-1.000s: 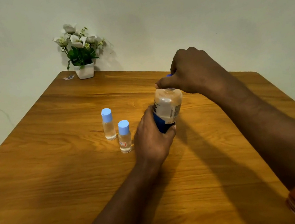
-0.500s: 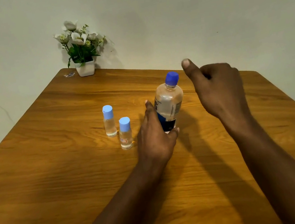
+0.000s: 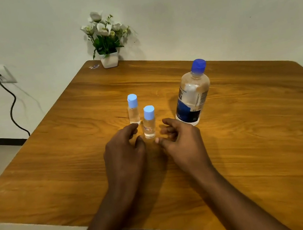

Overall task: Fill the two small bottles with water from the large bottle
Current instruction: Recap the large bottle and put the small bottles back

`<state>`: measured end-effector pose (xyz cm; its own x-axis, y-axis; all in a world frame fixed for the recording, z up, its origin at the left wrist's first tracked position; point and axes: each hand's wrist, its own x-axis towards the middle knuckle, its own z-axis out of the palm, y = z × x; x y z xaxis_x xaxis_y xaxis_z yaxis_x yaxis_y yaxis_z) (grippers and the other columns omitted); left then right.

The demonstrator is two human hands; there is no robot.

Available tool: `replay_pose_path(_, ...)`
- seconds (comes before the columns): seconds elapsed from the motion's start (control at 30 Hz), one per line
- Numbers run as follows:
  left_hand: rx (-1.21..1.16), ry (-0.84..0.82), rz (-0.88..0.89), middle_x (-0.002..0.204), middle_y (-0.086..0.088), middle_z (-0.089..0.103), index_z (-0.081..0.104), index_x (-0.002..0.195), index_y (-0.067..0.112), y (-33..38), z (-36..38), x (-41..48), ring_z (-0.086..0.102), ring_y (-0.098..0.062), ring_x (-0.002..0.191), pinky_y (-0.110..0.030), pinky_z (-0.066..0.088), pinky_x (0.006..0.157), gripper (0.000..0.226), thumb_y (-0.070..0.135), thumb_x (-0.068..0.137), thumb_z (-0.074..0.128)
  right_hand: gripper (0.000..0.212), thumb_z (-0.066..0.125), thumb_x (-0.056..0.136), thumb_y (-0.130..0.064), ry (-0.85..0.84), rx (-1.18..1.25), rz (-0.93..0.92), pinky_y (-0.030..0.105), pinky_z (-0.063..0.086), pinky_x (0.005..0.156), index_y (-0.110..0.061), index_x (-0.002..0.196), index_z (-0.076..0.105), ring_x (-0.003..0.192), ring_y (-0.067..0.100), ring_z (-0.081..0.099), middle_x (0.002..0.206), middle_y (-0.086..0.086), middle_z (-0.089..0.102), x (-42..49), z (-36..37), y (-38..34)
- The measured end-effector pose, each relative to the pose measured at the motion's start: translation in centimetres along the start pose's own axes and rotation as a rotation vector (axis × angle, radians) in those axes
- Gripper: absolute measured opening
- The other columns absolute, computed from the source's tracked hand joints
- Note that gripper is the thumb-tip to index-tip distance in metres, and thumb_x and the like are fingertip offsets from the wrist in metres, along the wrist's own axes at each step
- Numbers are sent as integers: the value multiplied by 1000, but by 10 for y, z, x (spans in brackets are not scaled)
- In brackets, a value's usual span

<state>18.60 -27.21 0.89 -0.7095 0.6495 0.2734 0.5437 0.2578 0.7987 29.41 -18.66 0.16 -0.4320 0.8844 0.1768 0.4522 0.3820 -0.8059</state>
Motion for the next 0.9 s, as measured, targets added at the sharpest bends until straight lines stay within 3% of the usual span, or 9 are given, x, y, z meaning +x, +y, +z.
replay_pose_path(0.17, 56, -41, -2, 119, -1, 68, 58, 129, 20, -3, 3, 7, 63, -17, 106, -33, 49, 90, 47, 12, 83, 64, 56, 77, 76, -33, 50, -67, -46, 36, 56, 78, -23, 128, 59, 99, 11, 65, 111, -4, 71, 9, 17, -13)
replay_pose_path(0.43, 52, -58, 29, 121, -3, 68, 59, 130, 19, 4, 10, 4, 62, -17, 111, -37, 49, 92, 43, 19, 86, 62, 33, 71, 84, -29, 73, -53, -77, 35, 56, 78, -24, 116, 66, 94, 7, 65, 104, -9, 72, 10, 17, -13)
replay_pose_path(0.63, -8, -101, 117, 115, -2, 69, 59, 128, 18, 19, 22, -21, 63, -15, 106, -31, 50, 89, 44, 19, 84, 66, 31, 75, 78, -32, 192, 16, -31, 20, 51, 66, -27, 107, 68, 80, -9, 59, 84, -24, 61, -17, -14, 10)
replay_pose_path(0.8, -23, -251, 206, 122, 2, 66, 56, 132, 21, 42, 55, -50, 60, -11, 110, -19, 42, 87, 49, 24, 84, 66, 22, 75, 77, -31, 269, 74, 32, 38, 57, 69, -27, 97, 69, 78, 3, 66, 86, -12, 70, -48, -60, 42)
replay_pose_path(0.9, -34, -336, 279, 125, -1, 64, 55, 132, 18, 62, 78, -61, 59, -14, 112, -27, 47, 93, 50, 23, 84, 66, 20, 76, 77, -27, 343, 96, 67, 34, 57, 69, -27, 95, 69, 77, 1, 66, 83, -13, 71, -57, -92, 59)
